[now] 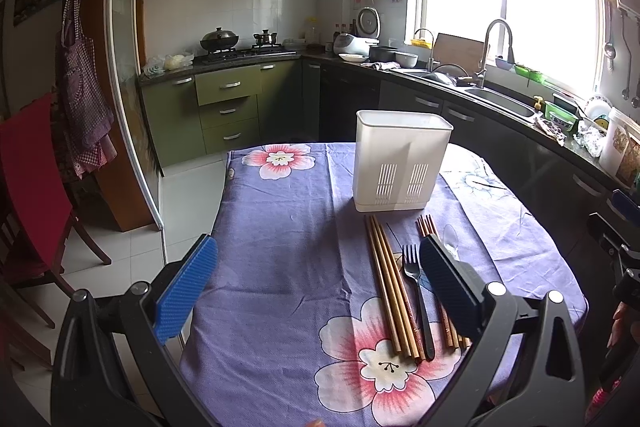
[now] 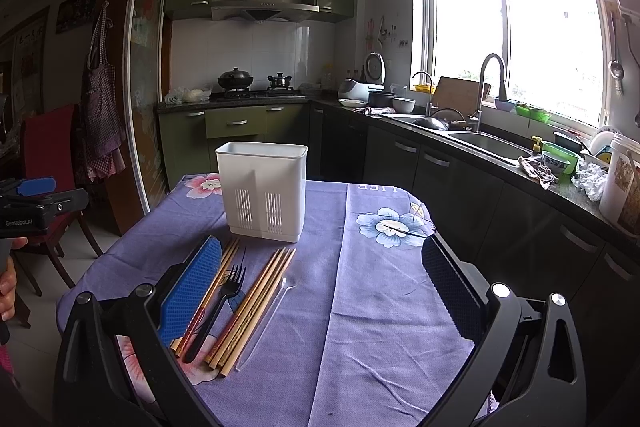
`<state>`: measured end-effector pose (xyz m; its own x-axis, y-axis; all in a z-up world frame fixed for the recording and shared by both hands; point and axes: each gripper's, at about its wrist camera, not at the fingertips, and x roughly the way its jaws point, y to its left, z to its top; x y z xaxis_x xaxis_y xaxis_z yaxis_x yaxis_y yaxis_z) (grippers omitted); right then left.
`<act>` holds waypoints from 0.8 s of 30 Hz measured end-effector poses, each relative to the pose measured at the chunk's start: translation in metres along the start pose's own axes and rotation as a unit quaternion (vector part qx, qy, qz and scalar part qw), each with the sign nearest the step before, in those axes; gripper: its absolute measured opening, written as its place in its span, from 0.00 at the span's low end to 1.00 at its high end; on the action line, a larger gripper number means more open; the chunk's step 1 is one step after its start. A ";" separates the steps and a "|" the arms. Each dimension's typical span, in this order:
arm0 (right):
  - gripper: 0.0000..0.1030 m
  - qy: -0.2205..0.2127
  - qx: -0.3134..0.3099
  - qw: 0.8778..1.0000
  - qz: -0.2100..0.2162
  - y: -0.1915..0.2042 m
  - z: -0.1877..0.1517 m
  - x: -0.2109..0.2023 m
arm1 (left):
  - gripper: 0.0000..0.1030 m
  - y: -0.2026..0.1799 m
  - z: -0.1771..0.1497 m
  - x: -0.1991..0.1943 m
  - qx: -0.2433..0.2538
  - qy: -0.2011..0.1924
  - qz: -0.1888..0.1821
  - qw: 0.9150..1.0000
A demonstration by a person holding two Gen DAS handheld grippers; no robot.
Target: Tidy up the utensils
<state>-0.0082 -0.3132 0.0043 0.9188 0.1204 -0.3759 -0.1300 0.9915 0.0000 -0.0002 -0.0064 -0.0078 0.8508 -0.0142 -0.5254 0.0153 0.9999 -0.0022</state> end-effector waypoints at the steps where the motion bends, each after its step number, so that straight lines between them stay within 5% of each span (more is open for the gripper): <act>1: 0.96 0.000 0.000 1.000 0.000 0.000 0.000 0.000 | 0.93 0.000 0.000 0.000 0.000 0.000 0.000 1.000; 24: 0.96 0.001 0.001 1.000 0.000 0.001 0.000 0.000 | 0.93 0.001 -0.002 -0.001 -0.002 0.004 -0.004 1.000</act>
<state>-0.0086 -0.3122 0.0042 0.9179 0.1204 -0.3780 -0.1296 0.9916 0.0011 -0.0021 -0.0055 -0.0091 0.8465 -0.0231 -0.5318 0.0209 0.9997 -0.0102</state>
